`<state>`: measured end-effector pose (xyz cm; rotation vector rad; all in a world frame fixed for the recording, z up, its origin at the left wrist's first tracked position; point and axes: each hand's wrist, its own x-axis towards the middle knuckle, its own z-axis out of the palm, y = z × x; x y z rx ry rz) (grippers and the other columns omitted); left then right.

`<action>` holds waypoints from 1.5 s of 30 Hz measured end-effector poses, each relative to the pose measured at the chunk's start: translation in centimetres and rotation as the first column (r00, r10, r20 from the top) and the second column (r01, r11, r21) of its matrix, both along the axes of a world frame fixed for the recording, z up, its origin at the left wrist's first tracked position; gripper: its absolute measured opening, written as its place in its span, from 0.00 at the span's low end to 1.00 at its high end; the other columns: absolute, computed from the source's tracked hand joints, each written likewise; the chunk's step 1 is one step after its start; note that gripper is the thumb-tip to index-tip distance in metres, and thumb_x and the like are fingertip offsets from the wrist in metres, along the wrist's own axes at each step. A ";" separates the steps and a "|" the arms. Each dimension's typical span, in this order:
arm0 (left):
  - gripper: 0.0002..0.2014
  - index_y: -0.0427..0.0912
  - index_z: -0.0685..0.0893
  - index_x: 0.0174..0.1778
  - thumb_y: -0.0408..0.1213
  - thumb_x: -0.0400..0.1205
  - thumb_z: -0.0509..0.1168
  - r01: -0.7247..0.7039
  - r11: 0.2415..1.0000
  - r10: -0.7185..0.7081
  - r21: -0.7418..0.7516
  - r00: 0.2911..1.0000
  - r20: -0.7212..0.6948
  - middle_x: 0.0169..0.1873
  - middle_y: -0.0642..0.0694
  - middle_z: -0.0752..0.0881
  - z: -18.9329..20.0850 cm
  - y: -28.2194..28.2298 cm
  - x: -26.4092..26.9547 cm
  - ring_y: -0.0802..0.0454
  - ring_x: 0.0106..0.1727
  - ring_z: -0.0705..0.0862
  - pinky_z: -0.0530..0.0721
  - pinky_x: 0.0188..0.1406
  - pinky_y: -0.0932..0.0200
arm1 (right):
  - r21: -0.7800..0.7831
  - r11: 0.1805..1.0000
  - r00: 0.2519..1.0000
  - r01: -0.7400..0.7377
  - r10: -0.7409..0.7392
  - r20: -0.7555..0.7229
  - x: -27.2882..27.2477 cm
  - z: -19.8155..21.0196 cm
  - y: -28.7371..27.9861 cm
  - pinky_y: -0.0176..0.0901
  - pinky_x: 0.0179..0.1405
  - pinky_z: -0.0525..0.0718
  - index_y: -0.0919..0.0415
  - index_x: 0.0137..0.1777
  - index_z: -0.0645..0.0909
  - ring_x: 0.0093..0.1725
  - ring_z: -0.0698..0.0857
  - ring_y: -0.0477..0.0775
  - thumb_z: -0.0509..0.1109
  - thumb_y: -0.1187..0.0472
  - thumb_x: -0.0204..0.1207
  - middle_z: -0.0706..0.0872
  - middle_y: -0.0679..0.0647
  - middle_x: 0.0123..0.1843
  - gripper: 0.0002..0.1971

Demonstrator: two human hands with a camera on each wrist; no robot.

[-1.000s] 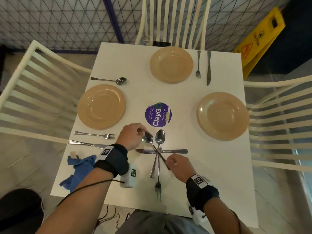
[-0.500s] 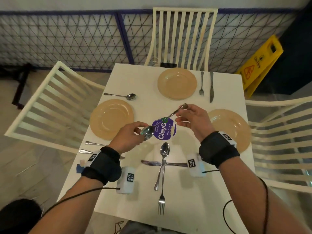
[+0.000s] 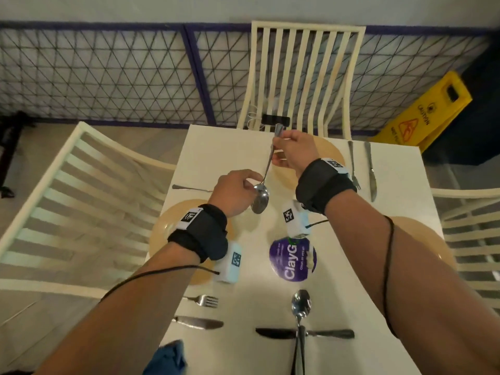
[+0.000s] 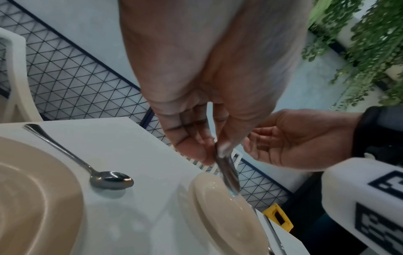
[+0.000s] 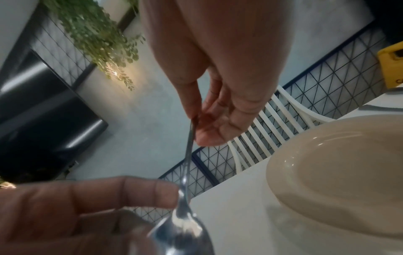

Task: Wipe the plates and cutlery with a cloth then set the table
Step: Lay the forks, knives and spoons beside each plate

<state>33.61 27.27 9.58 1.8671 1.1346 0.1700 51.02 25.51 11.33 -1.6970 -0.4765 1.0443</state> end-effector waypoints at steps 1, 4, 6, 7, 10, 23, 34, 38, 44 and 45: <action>0.14 0.55 0.88 0.56 0.32 0.81 0.67 -0.007 1.000 0.007 -0.008 1.000 -0.001 0.42 0.49 0.89 -0.5 1.4 0.6 0.52 0.40 0.86 0.79 0.39 0.69 | -0.042 0.999 1.000 0.016 -0.015 0.014 0.3 -0.7 1.5 0.50 0.40 0.91 0.59 0.55 0.79 0.32 0.84 0.55 0.71 0.68 0.81 0.86 0.60 0.43 0.07; 0.13 0.55 0.88 0.51 0.30 0.82 0.65 -0.050 0.997 0.050 -0.054 0.999 -0.005 0.46 0.45 0.91 -2.3 5.3 2.7 0.46 0.47 0.89 0.86 0.50 0.60 | -0.166 0.986 1.000 0.000 0.005 0.030 0.5 -3.4 4.8 0.47 0.31 0.87 0.53 0.57 0.77 0.32 0.84 0.58 0.73 0.71 0.77 0.87 0.63 0.48 0.15; 0.14 0.51 0.90 0.55 0.30 0.82 0.64 -0.073 0.995 0.071 -0.070 0.997 -0.024 0.50 0.43 0.92 -3.5 7.5 4.0 0.43 0.51 0.90 0.88 0.57 0.55 | -0.233 0.972 0.997 -0.034 0.049 0.061 0.3 -5.9 6.5 0.50 0.36 0.89 0.51 0.59 0.78 0.37 0.88 0.61 0.73 0.69 0.76 0.88 0.64 0.53 0.17; 0.15 0.49 0.90 0.58 0.29 0.81 0.65 -0.082 0.993 0.080 -0.081 0.996 -0.034 0.52 0.41 0.92 -4.2 8.5 4.7 0.41 0.53 0.90 0.88 0.60 0.51 | -0.265 0.963 0.993 -0.052 0.079 0.091 0.1 -7.0 7.2 0.55 0.44 0.91 0.50 0.62 0.78 0.44 0.90 0.63 0.73 0.68 0.76 0.88 0.64 0.58 0.18; 0.17 0.46 0.89 0.62 0.27 0.80 0.67 -0.104 0.985 0.095 -0.136 0.993 -0.068 0.51 0.39 0.92 -6.6 10.9 6.2 0.41 0.54 0.90 0.88 0.63 0.46 | -0.356 0.930 0.960 -0.095 0.180 0.214 -0.1 -8.8 8.4 0.53 0.65 0.86 0.53 0.73 0.77 0.63 0.86 0.62 0.72 0.65 0.77 0.82 0.60 0.72 0.24; 0.20 0.47 0.87 0.70 0.33 0.80 0.72 -0.093 0.985 0.066 -0.143 0.981 -0.182 0.62 0.40 0.91 -12.8 14.8 8.7 0.39 0.60 0.89 0.86 0.68 0.44 | -0.648 0.738 0.792 -0.190 0.505 0.343 0.1 -11.6 12.4 0.38 0.39 0.79 0.63 0.68 0.80 0.51 0.87 0.59 0.75 0.64 0.77 0.86 0.60 0.60 0.20; 0.15 0.48 0.89 0.66 0.39 0.85 0.67 -0.013 1.000 0.015 0.009 0.967 -0.253 0.61 0.41 0.91 -13.4 13.9 8.7 0.38 0.60 0.87 0.84 0.63 0.47 | -0.656 0.724 0.798 -0.212 0.516 0.312 -0.2 -10.3 11.6 0.32 0.07 0.63 0.67 0.65 0.78 0.24 0.73 0.47 0.66 0.64 0.84 0.71 0.53 0.33 0.12; 0.16 0.48 0.87 0.69 0.38 0.85 0.66 -0.004 1.000 0.009 0.019 0.964 -0.266 0.63 0.41 0.89 -13.3 13.8 8.8 0.38 0.62 0.87 0.83 0.65 0.47 | -0.664 0.720 0.793 -0.202 0.518 0.320 -0.2 -10.1 11.5 0.34 0.13 0.64 0.63 0.57 0.77 0.24 0.73 0.47 0.66 0.63 0.84 0.72 0.53 0.32 0.05; 0.18 0.48 0.86 0.71 0.37 0.85 0.65 0.015 0.999 -0.003 0.037 0.956 -0.292 0.66 0.41 0.88 -12.9 13.7 8.4 0.38 0.64 0.86 0.81 0.65 0.50 | -0.672 0.715 0.774 -0.195 0.533 0.342 0.2 -10.2 11.5 0.41 0.32 0.76 0.63 0.49 0.74 0.35 0.80 0.56 0.68 0.62 0.81 0.85 0.60 0.46 0.06; 0.18 0.49 0.85 0.71 0.37 0.84 0.66 0.020 0.999 -0.008 0.039 0.957 -0.291 0.67 0.41 0.88 -12.6 13.7 8.2 0.39 0.65 0.85 0.81 0.66 0.51 | -0.663 0.721 0.767 -0.199 0.536 0.352 0.3 -9.9 11.3 0.44 0.37 0.78 0.64 0.52 0.76 0.41 0.82 0.58 0.69 0.60 0.81 0.86 0.62 0.55 0.07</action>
